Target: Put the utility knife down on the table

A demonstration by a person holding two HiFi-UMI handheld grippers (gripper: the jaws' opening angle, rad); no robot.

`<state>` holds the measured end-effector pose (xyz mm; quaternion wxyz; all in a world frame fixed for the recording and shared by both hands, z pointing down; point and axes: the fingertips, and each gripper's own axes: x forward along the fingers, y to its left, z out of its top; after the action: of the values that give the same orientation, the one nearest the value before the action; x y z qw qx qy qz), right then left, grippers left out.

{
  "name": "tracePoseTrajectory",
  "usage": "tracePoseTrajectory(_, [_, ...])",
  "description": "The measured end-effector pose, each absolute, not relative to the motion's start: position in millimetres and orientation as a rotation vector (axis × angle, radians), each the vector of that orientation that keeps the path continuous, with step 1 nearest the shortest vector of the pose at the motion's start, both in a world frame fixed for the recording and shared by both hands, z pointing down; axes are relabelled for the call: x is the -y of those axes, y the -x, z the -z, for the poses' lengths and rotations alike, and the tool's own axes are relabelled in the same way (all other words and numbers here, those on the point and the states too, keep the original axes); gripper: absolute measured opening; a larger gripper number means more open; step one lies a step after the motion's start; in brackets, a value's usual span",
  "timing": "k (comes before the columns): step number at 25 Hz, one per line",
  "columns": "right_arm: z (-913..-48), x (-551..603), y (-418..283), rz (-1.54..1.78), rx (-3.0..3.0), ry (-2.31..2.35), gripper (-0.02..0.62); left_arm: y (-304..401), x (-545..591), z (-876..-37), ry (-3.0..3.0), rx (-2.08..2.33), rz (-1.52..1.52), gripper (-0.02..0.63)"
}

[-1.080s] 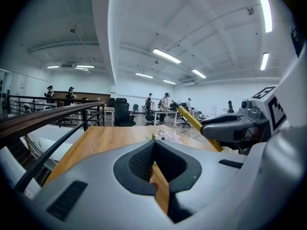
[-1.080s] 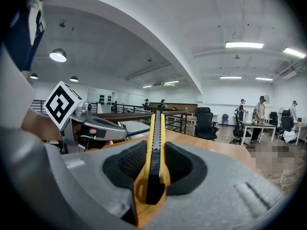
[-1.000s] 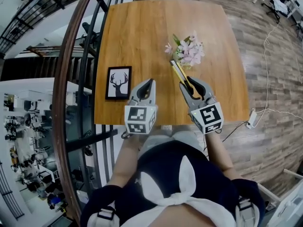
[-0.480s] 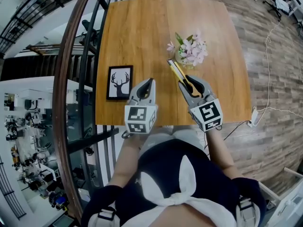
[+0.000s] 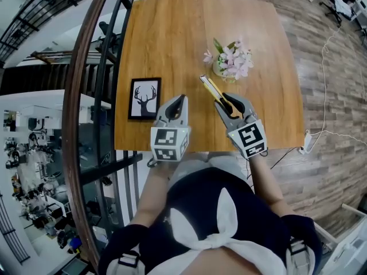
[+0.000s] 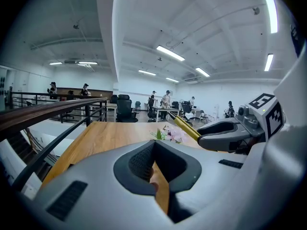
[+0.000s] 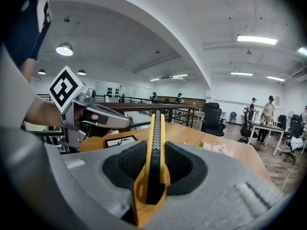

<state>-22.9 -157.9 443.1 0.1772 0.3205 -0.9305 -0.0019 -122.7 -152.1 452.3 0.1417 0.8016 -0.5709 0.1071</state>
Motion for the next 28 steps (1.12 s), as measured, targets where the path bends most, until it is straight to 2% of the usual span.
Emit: tracePoseTrajectory(28, [-512.0,149.7,25.0,-0.042,2.551,-0.704,0.117,118.7,145.0,-486.0,-2.23,1.654,-0.387,0.009])
